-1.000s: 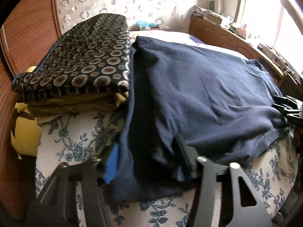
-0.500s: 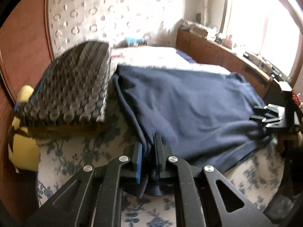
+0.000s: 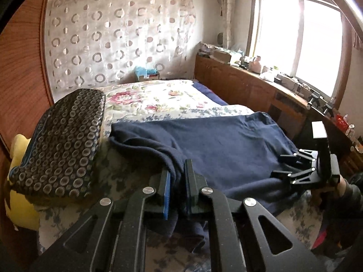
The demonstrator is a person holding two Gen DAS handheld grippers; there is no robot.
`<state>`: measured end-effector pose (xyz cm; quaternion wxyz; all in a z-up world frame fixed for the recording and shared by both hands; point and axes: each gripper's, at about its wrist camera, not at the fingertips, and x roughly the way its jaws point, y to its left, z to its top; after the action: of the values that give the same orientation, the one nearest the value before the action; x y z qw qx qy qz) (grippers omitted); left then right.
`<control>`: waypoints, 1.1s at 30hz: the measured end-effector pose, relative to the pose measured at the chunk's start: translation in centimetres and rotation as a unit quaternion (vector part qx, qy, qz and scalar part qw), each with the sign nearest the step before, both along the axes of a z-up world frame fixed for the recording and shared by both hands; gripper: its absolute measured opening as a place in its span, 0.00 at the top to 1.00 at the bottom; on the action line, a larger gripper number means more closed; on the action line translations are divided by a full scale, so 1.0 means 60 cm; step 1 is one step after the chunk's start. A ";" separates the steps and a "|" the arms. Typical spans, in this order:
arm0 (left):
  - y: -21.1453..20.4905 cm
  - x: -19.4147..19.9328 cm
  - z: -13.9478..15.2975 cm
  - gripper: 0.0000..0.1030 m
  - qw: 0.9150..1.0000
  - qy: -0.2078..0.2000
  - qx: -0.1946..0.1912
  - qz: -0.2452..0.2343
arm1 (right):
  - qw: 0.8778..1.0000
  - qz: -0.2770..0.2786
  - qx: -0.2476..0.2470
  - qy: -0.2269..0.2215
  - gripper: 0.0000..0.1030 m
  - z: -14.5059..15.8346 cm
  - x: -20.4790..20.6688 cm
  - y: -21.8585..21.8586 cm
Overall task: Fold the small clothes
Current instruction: 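Lift the gripped edge with the left tool and fold it over the shirt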
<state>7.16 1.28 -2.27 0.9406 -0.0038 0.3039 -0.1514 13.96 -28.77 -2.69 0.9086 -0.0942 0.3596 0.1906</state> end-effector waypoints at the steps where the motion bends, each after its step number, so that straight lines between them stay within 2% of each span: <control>1: -0.003 0.001 0.001 0.89 1.000 -0.001 -0.002 -0.002 | 1.000 0.000 0.000 0.000 0.34 0.000 0.000 0.001; 8: -0.040 0.005 0.019 0.89 1.000 -0.015 -0.005 -0.026 | 1.000 0.000 0.002 0.000 0.33 -0.002 -0.002 0.002; 14: -0.080 0.013 0.041 0.89 0.998 -0.031 -0.006 -0.052 | 0.999 -0.024 0.034 -0.014 0.33 0.015 -0.013 -0.025; 23: -0.151 0.031 0.076 0.89 0.994 -0.041 -0.022 -0.098 | 0.994 -0.044 0.060 -0.074 0.33 0.067 -0.083 -0.072; 25: -0.173 0.039 0.083 0.89 0.993 -0.039 -0.029 -0.112 | 0.993 -0.050 0.060 -0.084 0.33 0.071 -0.096 -0.077; 28: -0.220 0.041 0.094 0.89 0.989 -0.043 -0.019 -0.138 | 0.992 -0.055 0.063 -0.095 0.33 0.075 -0.113 -0.082; 33: -0.272 0.036 0.111 0.89 0.984 -0.044 -0.019 -0.172 | 0.990 -0.074 0.045 -0.112 0.33 0.069 -0.140 -0.080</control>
<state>9.33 -15.04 4.39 0.9127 0.0372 0.2551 -0.3170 5.56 -33.55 1.43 0.9580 -0.0464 0.2530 0.1268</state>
